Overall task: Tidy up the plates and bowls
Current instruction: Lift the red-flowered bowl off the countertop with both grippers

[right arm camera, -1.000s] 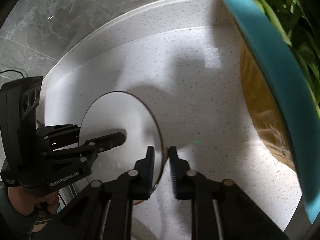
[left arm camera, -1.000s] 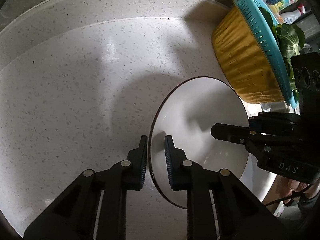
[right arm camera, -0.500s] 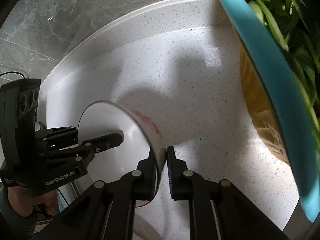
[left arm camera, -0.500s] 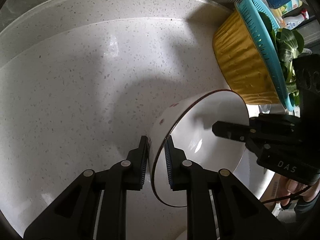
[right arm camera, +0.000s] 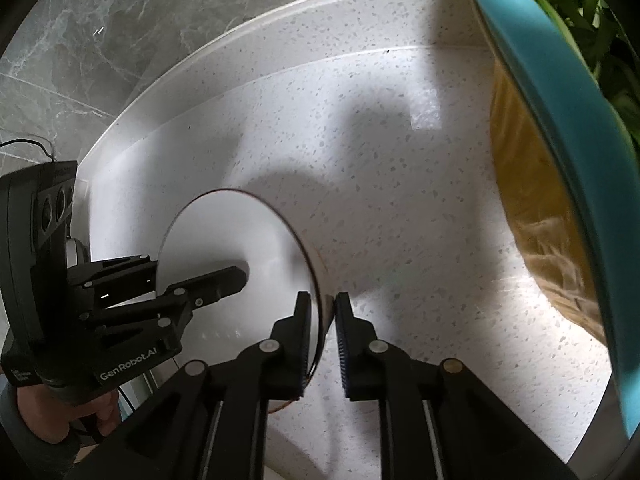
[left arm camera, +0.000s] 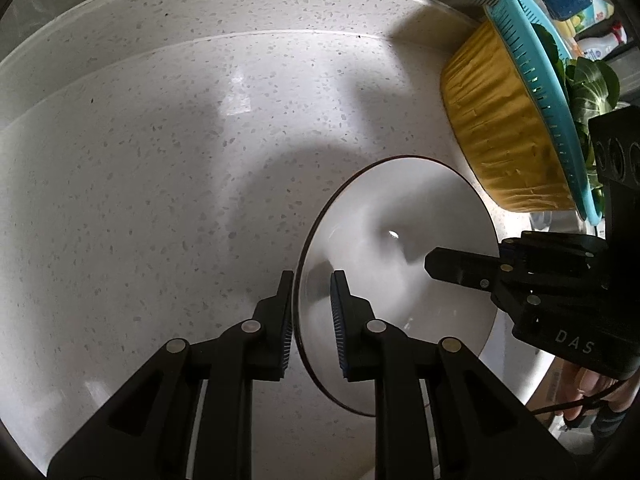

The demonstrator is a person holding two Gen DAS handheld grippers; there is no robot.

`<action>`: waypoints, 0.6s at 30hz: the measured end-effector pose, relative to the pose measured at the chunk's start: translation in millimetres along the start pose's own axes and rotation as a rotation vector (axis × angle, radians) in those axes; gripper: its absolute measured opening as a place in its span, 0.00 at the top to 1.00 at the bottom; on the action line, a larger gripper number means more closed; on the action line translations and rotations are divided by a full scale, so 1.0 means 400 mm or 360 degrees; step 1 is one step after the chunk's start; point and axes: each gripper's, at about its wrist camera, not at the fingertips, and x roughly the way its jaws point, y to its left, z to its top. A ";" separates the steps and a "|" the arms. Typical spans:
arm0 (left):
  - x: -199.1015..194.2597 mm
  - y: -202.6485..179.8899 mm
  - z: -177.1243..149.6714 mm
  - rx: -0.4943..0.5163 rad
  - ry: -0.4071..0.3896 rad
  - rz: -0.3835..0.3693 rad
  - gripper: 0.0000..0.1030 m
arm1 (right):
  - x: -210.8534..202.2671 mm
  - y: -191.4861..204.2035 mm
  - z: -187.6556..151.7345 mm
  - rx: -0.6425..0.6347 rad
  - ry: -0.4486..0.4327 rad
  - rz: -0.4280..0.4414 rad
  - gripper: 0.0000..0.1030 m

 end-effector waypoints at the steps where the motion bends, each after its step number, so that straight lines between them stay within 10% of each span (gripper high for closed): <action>1: -0.004 0.000 -0.003 -0.0003 -0.0010 0.0009 0.72 | -0.002 0.002 -0.001 -0.0003 0.0000 -0.0004 0.83; 3: -0.005 0.002 -0.008 0.0002 -0.0011 0.0034 0.49 | -0.006 0.004 -0.005 -0.0011 -0.0001 0.0001 0.79; 7: -0.006 0.002 -0.024 0.0005 -0.0010 0.0095 0.50 | 0.000 0.007 -0.008 -0.0017 0.0030 -0.0028 0.79; 11: -0.009 -0.010 -0.029 0.0037 -0.0004 0.0100 0.85 | 0.009 0.024 -0.011 -0.0044 0.0037 -0.0048 0.84; 18: -0.018 -0.022 -0.038 0.0037 -0.0012 0.0098 0.89 | 0.006 0.028 -0.015 -0.0060 0.0027 -0.0066 0.84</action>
